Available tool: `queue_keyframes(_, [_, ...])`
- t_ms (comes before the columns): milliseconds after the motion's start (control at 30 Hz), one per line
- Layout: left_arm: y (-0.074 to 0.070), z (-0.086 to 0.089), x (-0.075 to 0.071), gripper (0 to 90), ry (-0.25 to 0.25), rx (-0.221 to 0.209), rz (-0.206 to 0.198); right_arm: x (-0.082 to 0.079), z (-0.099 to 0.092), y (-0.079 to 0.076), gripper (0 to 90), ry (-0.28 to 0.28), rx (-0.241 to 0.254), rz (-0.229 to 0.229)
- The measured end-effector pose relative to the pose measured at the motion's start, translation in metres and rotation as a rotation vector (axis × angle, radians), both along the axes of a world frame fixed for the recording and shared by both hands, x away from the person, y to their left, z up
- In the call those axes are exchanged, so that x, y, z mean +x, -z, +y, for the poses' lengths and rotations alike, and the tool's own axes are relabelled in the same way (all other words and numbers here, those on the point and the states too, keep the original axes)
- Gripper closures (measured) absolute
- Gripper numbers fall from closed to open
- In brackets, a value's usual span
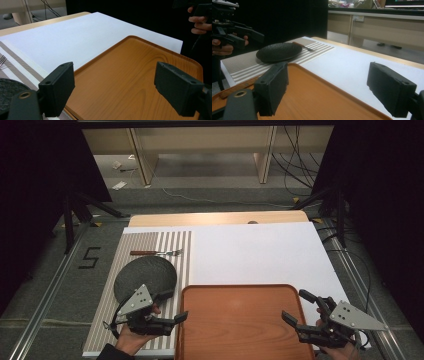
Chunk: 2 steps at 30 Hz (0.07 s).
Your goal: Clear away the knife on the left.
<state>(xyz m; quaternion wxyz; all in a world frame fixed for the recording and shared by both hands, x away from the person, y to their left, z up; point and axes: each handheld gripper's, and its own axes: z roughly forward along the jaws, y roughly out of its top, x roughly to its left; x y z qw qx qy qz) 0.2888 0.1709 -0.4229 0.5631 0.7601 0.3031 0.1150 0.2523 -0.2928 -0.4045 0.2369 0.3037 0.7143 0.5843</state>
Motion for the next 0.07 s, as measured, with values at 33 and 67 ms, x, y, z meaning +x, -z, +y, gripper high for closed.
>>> queue_keyframes(33, [0.0001, -0.0002, 0.0002, 16.3, 0.000, 0.004, 0.000, 0.0001, 0.0001, 0.0001, 18.4, 0.000, -0.001, 0.000])
queue_keyframes(67, [0.0001, -0.0002, 0.0002, 16.3, 0.000, 0.004, 0.000, 0.0001, 0.0001, 0.0001, 18.4, 0.000, -0.001, 0.000])
